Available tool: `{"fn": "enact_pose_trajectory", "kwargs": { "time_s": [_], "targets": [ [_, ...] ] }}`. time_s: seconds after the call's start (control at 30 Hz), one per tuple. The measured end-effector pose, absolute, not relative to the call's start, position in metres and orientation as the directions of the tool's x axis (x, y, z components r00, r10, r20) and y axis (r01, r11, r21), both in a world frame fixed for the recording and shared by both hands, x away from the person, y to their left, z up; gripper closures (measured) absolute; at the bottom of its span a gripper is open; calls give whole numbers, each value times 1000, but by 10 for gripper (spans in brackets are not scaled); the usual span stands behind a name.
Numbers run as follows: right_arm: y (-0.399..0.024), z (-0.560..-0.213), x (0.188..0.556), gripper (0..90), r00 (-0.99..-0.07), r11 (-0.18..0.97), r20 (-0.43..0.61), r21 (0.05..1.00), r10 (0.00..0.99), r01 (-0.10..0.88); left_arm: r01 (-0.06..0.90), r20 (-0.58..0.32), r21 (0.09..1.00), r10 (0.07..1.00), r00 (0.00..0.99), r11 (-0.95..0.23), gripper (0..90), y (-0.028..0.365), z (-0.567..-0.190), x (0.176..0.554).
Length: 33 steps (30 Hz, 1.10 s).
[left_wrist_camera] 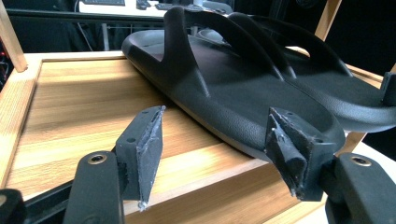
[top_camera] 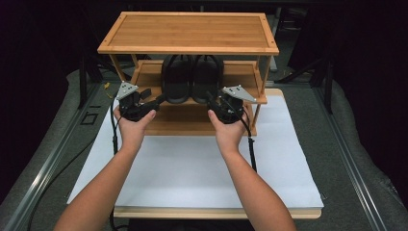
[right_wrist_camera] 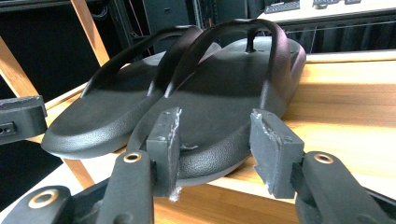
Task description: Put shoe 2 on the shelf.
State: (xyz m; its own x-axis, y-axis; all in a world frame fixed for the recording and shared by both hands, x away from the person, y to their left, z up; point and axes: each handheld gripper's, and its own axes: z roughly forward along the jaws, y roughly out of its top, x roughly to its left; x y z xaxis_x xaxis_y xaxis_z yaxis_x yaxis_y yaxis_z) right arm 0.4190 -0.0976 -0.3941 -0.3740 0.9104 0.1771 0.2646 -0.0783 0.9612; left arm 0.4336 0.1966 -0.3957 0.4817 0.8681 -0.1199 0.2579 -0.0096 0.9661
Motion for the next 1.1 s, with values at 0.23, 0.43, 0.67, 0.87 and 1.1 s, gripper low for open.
{"fn": "enact_pose_trajectory", "kwargs": {
  "time_s": [0.23,0.43,0.67,0.87,1.1],
  "targets": [
    [-93,-395,421,536,-369,-86,182,961,911,262,266,-117,964,871,477,-17,395,197,-392,438],
    [-93,-395,422,535,-371,-87,185,960,910,265,266,-109,964,875,471,-23,413,196,-392,438],
    [-95,-394,422,519,-386,-73,175,962,906,264,268,-119,963,873,472,-14,408,197,-391,438],
    [-100,-392,418,504,-392,-47,145,968,908,247,266,-107,963,873,476,-28,399,196,-390,435],
    [-104,-389,413,499,-407,-37,139,968,903,249,261,-104,965,874,474,-27,399,199,-387,431]
  ]
}}
